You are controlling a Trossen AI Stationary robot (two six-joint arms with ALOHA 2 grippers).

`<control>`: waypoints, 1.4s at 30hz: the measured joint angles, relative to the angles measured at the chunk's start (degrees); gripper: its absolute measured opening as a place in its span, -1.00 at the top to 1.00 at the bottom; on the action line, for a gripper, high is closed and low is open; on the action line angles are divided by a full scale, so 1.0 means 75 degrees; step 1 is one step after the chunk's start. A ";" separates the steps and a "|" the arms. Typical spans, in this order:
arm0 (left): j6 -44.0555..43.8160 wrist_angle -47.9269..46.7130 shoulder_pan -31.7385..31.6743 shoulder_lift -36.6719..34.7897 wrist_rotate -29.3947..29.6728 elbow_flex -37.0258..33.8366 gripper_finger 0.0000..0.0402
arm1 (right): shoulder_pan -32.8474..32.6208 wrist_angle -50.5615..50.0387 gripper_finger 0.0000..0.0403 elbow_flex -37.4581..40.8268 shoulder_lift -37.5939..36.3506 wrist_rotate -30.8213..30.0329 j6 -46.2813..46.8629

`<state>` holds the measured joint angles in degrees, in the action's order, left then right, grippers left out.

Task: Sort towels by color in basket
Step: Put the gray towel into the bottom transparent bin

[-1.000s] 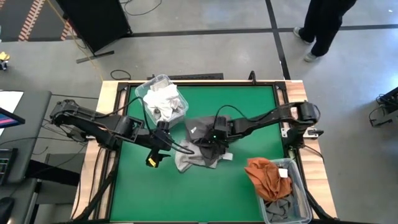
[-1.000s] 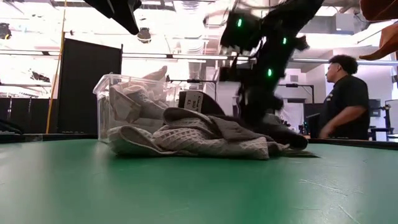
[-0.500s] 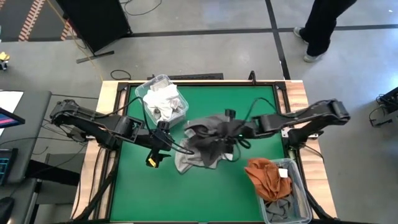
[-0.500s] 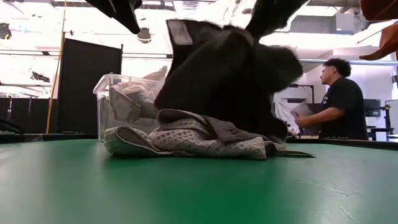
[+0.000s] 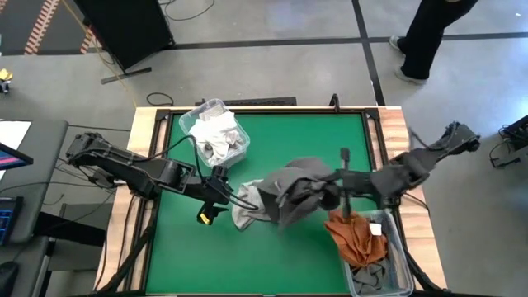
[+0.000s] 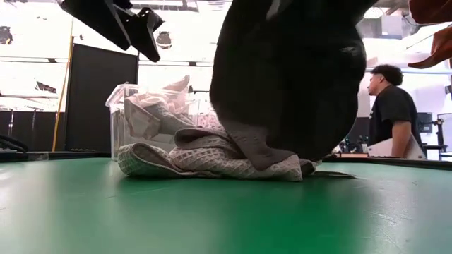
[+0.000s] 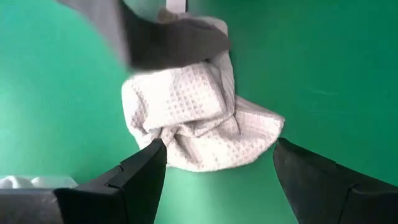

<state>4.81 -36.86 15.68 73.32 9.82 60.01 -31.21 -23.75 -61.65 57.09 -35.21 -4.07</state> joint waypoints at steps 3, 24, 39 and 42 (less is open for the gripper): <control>0.0010 0.0240 0.0000 0.0000 0.0000 -0.0076 -0.39 | -0.0646 0.0081 0.81 -0.0006 -0.0381 -0.0573 -0.0185; 0.0074 0.1991 -0.0020 0.0560 0.0003 -0.0082 -0.39 | -0.5173 0.0411 0.81 -0.0015 -0.2487 -0.2911 -0.2238; 0.1670 0.7462 -0.0120 0.2765 -0.0084 0.0140 -0.39 | -0.7269 -0.0475 0.77 -0.0026 -0.3362 -0.3337 -0.1427; 0.1931 0.8319 -0.0265 0.3424 -0.0462 0.0754 -0.39 | -0.7284 -0.0492 0.78 -0.0026 -0.3289 -0.3357 -0.1261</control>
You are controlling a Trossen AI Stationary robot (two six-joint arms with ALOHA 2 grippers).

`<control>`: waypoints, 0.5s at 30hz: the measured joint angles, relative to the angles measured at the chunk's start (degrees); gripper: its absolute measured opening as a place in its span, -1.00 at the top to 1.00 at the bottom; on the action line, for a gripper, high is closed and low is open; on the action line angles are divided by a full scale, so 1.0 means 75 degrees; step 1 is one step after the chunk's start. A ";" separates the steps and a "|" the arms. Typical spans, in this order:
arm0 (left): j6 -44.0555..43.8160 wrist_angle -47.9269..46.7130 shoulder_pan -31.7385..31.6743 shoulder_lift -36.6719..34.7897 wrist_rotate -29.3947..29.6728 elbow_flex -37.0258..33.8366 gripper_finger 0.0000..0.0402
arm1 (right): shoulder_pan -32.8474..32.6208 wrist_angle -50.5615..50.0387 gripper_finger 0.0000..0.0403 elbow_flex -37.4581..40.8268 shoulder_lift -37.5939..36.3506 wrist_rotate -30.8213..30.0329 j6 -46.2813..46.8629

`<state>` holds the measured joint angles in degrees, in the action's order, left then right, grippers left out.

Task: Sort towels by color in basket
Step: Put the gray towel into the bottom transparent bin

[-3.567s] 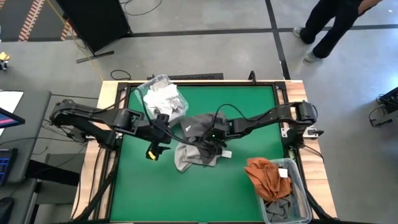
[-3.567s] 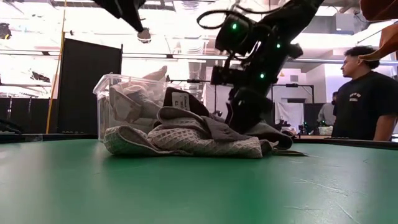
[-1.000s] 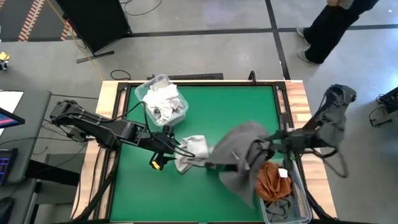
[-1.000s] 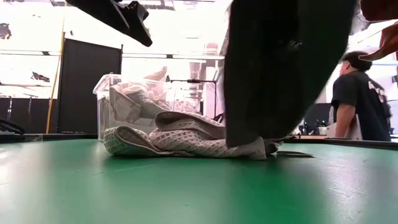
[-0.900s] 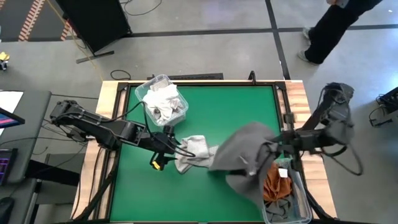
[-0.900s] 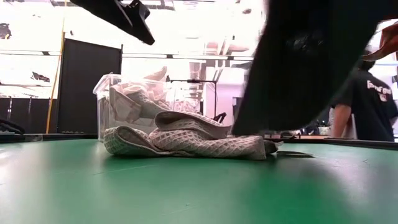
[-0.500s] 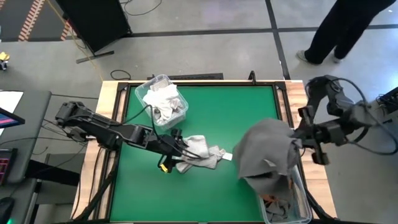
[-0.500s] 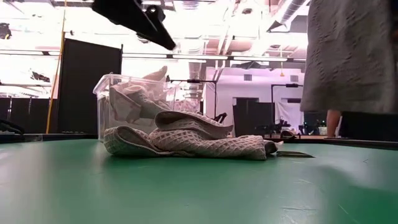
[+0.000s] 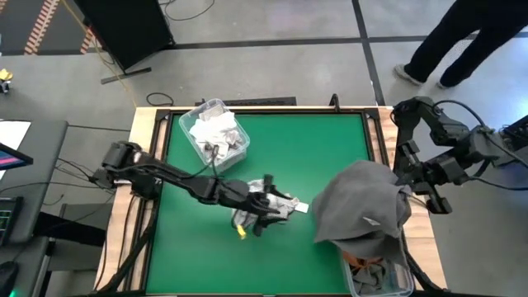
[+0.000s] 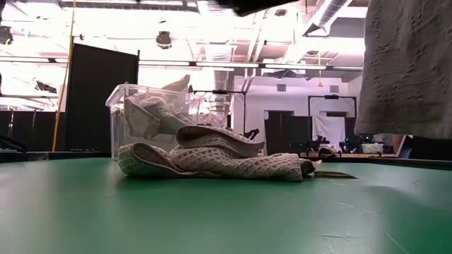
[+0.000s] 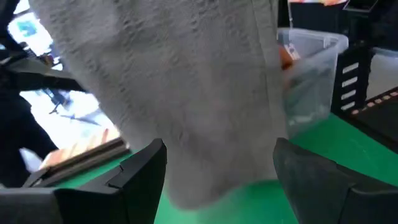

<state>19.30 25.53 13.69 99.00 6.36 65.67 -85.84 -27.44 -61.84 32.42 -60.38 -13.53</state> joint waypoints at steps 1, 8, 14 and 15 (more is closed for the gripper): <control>0.0032 0.0009 -0.0054 0.0239 -0.0134 0.0265 -0.39 | 0.0014 0.0000 0.78 0.0000 0.0052 -0.0009 0.0033; 0.0198 -0.0227 -0.0242 0.2039 -0.0515 0.2596 -0.39 | 0.0011 -0.0003 0.78 0.0003 0.0442 -0.0026 0.0420; 0.0019 -0.1173 -0.0201 0.3573 -0.1876 0.5110 -0.39 | 0.0011 0.0006 0.78 0.0003 0.0662 -0.0026 0.0701; 0.0023 -0.1509 -0.0164 0.3799 -0.1985 0.5501 -0.39 | 0.0011 0.0000 0.78 0.0003 0.0692 -0.0027 0.0741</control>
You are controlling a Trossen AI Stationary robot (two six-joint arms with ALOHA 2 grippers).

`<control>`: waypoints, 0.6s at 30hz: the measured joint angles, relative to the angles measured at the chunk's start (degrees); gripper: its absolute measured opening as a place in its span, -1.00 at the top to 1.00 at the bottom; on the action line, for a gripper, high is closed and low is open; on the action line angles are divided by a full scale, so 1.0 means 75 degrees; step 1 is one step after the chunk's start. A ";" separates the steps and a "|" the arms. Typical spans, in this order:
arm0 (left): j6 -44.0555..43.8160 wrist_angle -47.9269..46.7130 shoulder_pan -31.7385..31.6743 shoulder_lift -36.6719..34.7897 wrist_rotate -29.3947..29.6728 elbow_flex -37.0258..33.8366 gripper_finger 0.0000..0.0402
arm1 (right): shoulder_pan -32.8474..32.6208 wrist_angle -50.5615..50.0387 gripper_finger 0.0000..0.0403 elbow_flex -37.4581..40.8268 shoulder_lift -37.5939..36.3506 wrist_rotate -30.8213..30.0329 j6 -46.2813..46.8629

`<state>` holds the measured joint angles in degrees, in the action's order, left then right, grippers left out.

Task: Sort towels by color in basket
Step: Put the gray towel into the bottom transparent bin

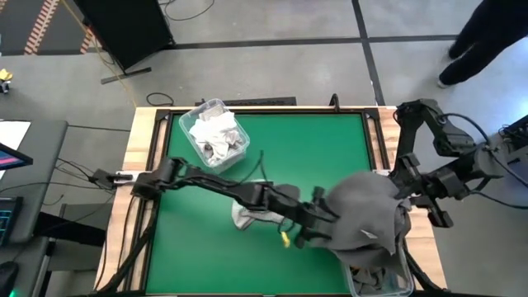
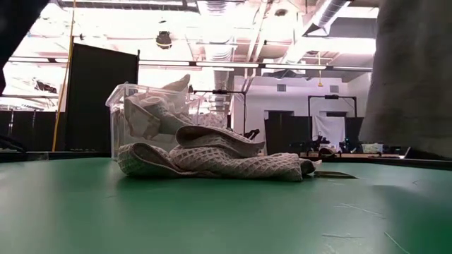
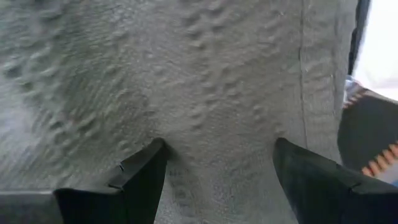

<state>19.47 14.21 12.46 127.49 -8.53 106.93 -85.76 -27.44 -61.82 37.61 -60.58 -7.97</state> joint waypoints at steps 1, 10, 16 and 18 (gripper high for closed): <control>0.0040 -0.0256 0.0044 0.0248 -0.0072 0.0431 -0.39 | 0.0000 0.0000 0.78 0.0000 0.0003 -0.0002 0.0011; 0.1026 -0.1272 0.0547 0.1630 -0.0311 0.3445 -0.39 | 0.0000 -0.0458 0.78 0.0003 0.0040 -0.0018 0.0779; 0.0826 -0.0581 0.0557 0.1842 -0.0486 0.3679 -0.39 | 0.0000 -0.1402 0.78 0.0009 0.0066 -0.0020 0.2455; 0.0725 -0.0609 0.0519 0.1859 -0.0515 0.3677 -0.39 | 0.0000 -0.1804 0.78 0.0009 0.0124 -0.0022 0.3198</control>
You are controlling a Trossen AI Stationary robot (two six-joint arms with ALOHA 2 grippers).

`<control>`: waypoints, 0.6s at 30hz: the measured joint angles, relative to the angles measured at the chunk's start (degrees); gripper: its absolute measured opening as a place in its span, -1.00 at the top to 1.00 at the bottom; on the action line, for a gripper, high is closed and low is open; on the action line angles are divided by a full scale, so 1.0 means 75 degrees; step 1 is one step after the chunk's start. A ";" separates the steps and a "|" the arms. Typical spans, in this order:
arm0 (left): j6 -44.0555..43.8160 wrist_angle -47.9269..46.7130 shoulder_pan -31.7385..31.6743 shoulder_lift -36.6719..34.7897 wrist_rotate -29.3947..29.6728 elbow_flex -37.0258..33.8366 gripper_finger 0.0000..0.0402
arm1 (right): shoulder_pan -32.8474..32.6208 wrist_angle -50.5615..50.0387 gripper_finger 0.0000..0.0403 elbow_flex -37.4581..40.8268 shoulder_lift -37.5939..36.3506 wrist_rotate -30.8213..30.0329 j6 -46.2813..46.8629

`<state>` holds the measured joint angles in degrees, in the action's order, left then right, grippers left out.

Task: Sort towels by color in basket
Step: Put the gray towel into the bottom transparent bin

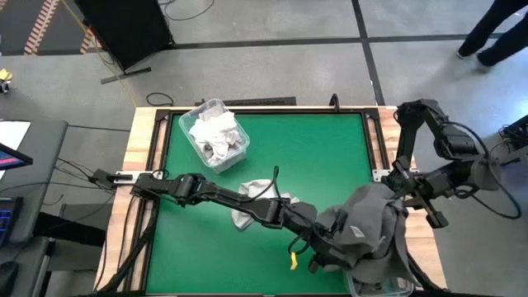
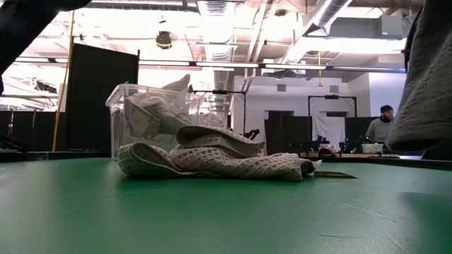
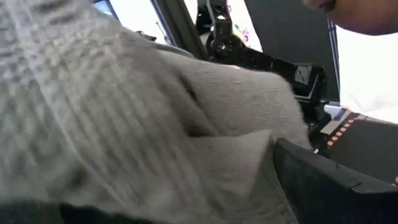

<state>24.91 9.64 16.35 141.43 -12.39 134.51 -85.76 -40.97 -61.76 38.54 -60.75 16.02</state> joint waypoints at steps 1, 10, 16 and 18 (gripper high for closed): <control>-0.0056 -0.0013 -0.0023 0.0018 -0.0004 0.0001 -0.39 | 0.0000 -0.0220 0.78 0.0000 0.0045 0.0000 0.0407; -0.0201 -0.0741 -0.0060 0.0257 -0.0058 -0.0010 -0.39 | 0.0003 -0.2812 0.78 0.0000 0.0663 0.0256 0.5020; -0.0176 -0.1209 -0.0060 0.0279 -0.0057 -0.0010 -0.39 | 0.0015 -0.4399 0.78 0.0194 0.1399 0.1359 0.8431; -0.0162 -0.1271 -0.0060 0.0279 -0.0054 -0.0010 -0.39 | 0.0016 -0.4479 0.78 0.0346 0.1646 0.1848 0.9220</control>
<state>23.69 0.10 15.90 143.52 -12.80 134.43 -85.64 -74.56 -59.16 50.89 -46.89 85.17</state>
